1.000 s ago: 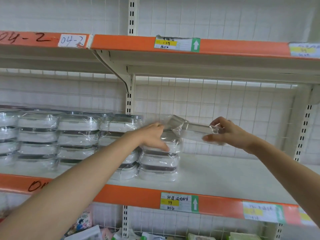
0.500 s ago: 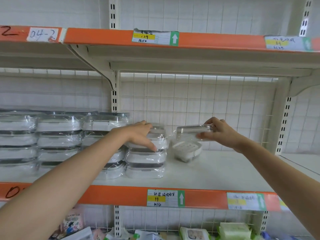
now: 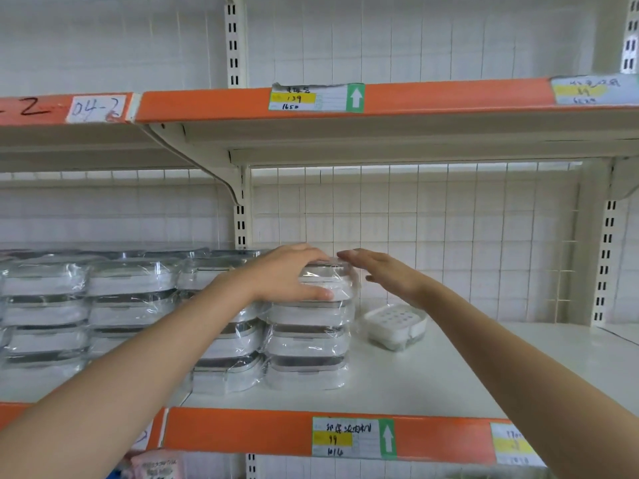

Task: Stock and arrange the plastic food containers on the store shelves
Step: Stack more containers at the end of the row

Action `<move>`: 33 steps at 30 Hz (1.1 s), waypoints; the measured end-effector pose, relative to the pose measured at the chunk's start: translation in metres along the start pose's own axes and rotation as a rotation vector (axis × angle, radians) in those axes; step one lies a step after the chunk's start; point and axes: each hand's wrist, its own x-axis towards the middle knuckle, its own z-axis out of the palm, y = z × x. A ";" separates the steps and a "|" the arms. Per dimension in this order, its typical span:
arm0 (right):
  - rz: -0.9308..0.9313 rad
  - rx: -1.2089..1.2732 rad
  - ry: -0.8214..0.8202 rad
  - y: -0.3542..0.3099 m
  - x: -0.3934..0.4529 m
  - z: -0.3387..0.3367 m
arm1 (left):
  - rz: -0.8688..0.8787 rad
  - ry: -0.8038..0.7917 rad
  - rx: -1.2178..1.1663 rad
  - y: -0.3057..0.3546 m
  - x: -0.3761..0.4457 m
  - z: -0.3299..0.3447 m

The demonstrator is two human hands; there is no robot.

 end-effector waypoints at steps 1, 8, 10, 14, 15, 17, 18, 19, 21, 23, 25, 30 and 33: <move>0.039 -0.063 0.030 0.010 0.001 -0.006 | 0.003 -0.001 0.001 -0.002 0.001 0.001; 0.423 -0.754 -0.173 0.106 -0.023 -0.030 | -0.032 -0.010 0.020 -0.010 0.013 0.004; 0.449 -0.823 -0.213 0.121 -0.027 -0.028 | -0.046 -0.013 0.056 -0.008 0.017 0.005; 0.378 -1.047 -0.139 0.128 -0.024 -0.027 | -0.037 0.005 0.077 -0.007 0.020 0.006; 0.355 -1.076 -0.126 0.128 -0.024 -0.028 | -0.030 0.011 0.077 -0.007 0.020 0.007; 0.315 -1.079 -0.081 0.127 -0.026 -0.030 | -0.022 0.019 0.078 -0.008 0.019 0.008; 0.302 -1.057 -0.055 0.127 -0.029 -0.030 | -0.023 0.021 0.080 -0.008 0.019 0.008; 0.298 -1.002 -0.033 0.127 -0.032 -0.030 | -0.024 0.024 0.084 -0.008 0.020 0.009; 0.324 -0.822 -0.026 0.128 -0.039 -0.029 | -0.029 0.028 0.092 -0.007 0.021 0.011; 0.334 -0.784 -0.025 0.128 -0.043 -0.025 | -0.037 0.033 0.094 -0.007 0.021 0.012; 0.303 -0.855 -0.023 0.124 -0.045 -0.025 | -0.042 0.038 0.096 -0.007 0.021 0.014; 0.315 -0.280 0.080 0.103 -0.049 -0.047 | -0.040 0.053 0.078 -0.007 0.017 0.015; 0.385 -0.025 0.149 0.103 -0.051 -0.052 | -0.040 0.061 0.088 -0.008 0.016 0.015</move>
